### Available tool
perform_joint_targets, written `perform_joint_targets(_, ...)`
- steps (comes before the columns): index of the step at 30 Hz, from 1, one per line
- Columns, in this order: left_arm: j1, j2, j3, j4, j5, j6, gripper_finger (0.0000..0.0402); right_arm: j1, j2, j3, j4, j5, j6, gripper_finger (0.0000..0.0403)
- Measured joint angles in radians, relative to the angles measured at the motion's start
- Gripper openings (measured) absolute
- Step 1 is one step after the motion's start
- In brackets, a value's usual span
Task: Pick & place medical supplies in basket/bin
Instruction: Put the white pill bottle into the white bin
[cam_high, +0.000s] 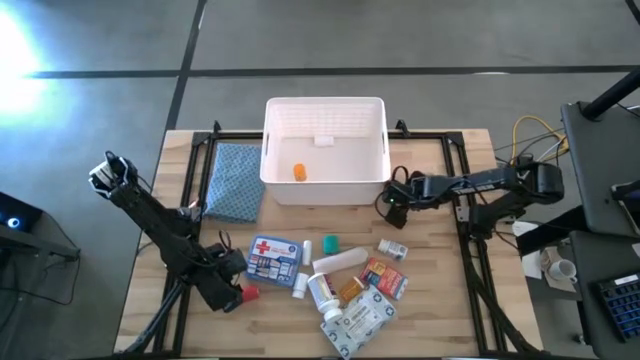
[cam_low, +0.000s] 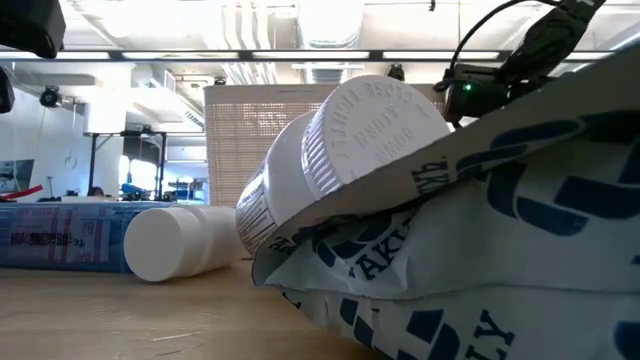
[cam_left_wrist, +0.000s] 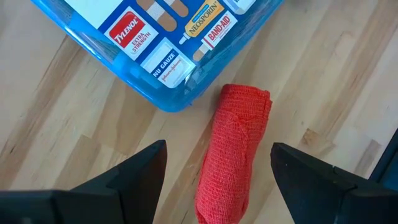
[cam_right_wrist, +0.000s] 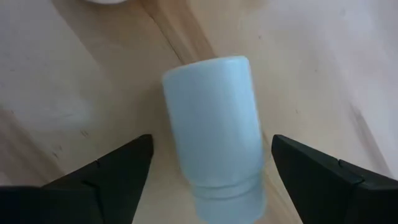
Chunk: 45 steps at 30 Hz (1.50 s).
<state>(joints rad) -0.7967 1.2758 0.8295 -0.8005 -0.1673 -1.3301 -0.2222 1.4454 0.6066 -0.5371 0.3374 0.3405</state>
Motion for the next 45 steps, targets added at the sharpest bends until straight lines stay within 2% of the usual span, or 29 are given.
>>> perform_joint_targets(4, 0.0, 0.0, 0.0, 0.0, 0.0, -0.026, 0.0267, 0.0, 0.01, 0.0, 0.003, -0.023, 0.0, 0.0288)
perform_joint_targets(11, 0.0, 0.0, 0.0, 0.0, 0.0, -0.026, 0.0267, -0.002, -0.051, -0.008, -0.022, -0.082, -0.004, 0.0162)
perform_joint_targets(14, 0.0, 0.0, 0.0, 0.0, 0.0, -0.027, 0.0267, -0.001, -0.088, -0.007, -0.062, -0.164, 0.035, 0.0161)
perform_joint_targets(17, 0.0, 0.0, 0.0, 0.0, 0.0, -0.027, 0.0267, 0.0, -0.139, -0.007, -0.13, -0.309, 0.099, 0.0161)
perform_joint_targets(21, 0.0, 0.0, 0.0, 0.0, 0.0, -0.026, 0.0267, 0.013, -0.25, 0.013, -0.157, -0.633, 0.21, 0.0161)
perform_joint_targets(23, 0.0, 0.0, 0.0, 0.0, 0.0, -0.026, 0.0267, 0.032, -0.328, 0.037, -0.076, -0.783, 0.284, 0.0161)
perform_joint_targets(25, 0.0, 0.0, 0.0, 0.0, 0.0, -0.026, 0.0267, 0.054, -0.406, 0.072, 0.079, -0.835, 0.35, 0.0161)
perform_joint_targets(27, 0.0, 0.0, 0.0, 0.0, 0.0, -0.026, 0.0267, 0.059, -0.476, 0.103, 0.255, -0.801, 0.393, 0.0162)
perform_joint_targets(30, 0.0, 0.0, 0.0, 0.0, 0.0, -0.026, 0.0267, 0.047, -0.537, 0.154, 0.47, -0.554, 0.435, 0.018)
perform_joint_targets(32, -0.001, 0.0, 0.0, 0.001, 0.0, -0.026, 0.0267, 0.015, -0.54, 0.203, 0.514, -0.414, 0.413, 0.0197)
perform_joint_targets(37, -0.001, 0.0, -0.001, 0.0, 0.0, -0.016, 0.0267, -0.083, -0.418, 0.354, 0.445, -0.233, 0.252, 0.0226)
perform_joint_targets(45, -0.001, 0.0, -0.001, 0.001, 0.0, -0.014, 0.0267, -0.13, -0.073, 0.702, 0.121, -0.178, -0.043, 0.028)
